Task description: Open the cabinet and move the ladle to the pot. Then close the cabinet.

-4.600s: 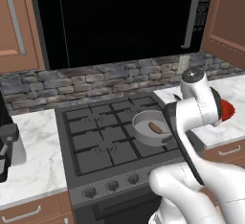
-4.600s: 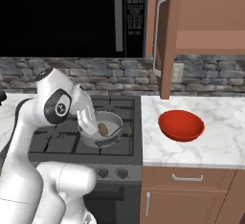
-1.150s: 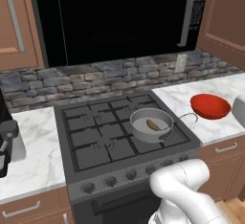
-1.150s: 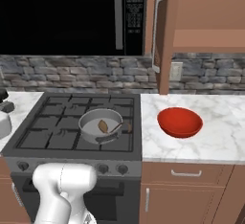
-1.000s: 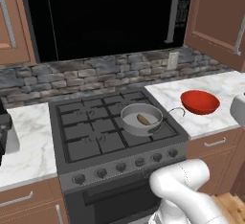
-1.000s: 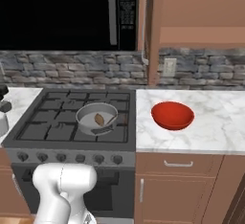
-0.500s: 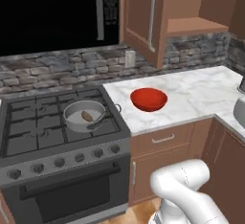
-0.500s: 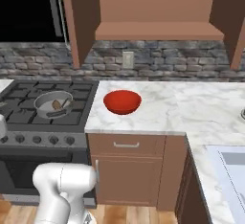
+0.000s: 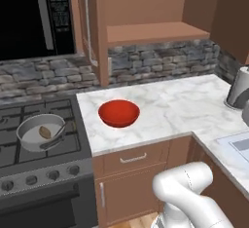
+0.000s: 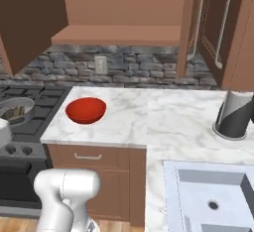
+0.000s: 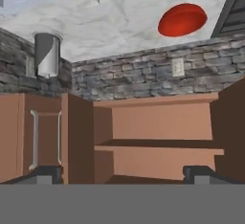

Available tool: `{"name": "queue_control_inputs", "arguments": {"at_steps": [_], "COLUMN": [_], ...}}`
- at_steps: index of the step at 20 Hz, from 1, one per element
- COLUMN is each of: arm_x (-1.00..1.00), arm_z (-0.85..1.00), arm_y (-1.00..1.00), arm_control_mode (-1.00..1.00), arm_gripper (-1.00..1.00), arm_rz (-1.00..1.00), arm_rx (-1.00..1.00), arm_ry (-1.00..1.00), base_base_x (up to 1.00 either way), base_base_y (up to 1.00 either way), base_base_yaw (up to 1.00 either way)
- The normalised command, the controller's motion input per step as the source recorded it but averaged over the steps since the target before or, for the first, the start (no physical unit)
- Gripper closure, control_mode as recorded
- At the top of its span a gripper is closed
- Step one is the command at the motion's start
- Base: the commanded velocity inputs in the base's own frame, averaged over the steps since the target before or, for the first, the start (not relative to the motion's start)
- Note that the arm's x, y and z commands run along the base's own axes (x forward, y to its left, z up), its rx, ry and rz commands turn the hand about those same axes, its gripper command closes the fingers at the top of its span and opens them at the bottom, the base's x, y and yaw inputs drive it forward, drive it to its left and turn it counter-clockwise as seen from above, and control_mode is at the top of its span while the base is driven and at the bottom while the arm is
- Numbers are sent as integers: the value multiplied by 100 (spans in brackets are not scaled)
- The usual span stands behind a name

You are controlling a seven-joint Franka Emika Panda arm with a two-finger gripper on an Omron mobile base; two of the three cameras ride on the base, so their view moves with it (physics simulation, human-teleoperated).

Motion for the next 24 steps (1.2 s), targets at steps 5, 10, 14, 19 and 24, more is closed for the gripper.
{"name": "queue_control_inputs", "arguments": {"at_steps": [5, 10, 14, 19, 24], "arm_x": [0, 0, 0, 0, 0], "arm_z": [0, 0, 0, 0, 0], "arm_y": [0, 0, 0, 0, 0], "arm_control_mode": [100, 100, 100, 100, 100], "arm_gripper": [-100, -100, -100, -100, -100], "arm_rz": [0, 0, 0, 0, 0], "arm_rx": [0, 0, 0, 0, 0], "arm_ry": [0, 0, 0, 0, 0], "base_base_x": [77, 76, 19, 0, -1], "base_base_y": [-2, 6, -51, -71, -68], "base_base_yaw": [18, 21, 21, 18, 6]}}
